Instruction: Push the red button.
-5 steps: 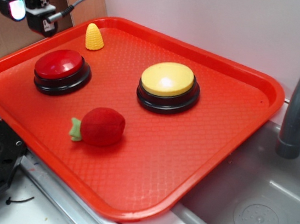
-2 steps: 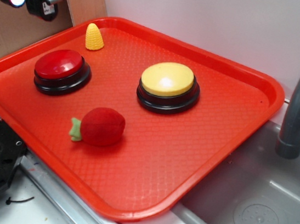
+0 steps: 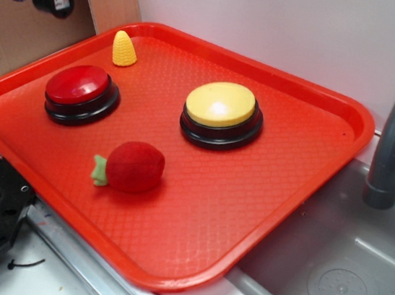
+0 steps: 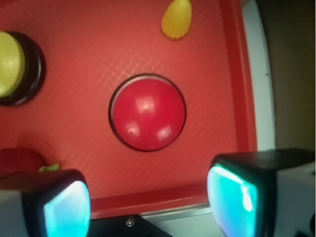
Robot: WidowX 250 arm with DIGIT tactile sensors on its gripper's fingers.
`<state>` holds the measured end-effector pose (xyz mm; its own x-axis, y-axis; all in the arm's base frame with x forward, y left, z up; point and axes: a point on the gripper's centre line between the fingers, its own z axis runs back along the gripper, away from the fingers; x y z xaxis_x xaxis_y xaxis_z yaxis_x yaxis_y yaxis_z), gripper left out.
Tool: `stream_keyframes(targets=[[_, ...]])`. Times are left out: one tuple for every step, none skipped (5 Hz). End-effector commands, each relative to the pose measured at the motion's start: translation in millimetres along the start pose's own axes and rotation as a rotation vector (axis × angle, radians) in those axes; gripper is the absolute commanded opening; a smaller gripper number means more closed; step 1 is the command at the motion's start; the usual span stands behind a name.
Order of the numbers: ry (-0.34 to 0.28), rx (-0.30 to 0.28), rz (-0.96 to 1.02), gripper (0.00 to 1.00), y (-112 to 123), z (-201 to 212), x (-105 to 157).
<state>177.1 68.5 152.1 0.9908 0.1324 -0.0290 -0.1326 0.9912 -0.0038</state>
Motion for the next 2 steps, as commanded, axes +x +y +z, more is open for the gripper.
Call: stream_keyframes(targets=[[-0.057,0.002,-0.019,1.00,-4.3,19.7,5.7],[-0.069,0.002,-0.023,1.00,-6.6,27.5,5.1]])
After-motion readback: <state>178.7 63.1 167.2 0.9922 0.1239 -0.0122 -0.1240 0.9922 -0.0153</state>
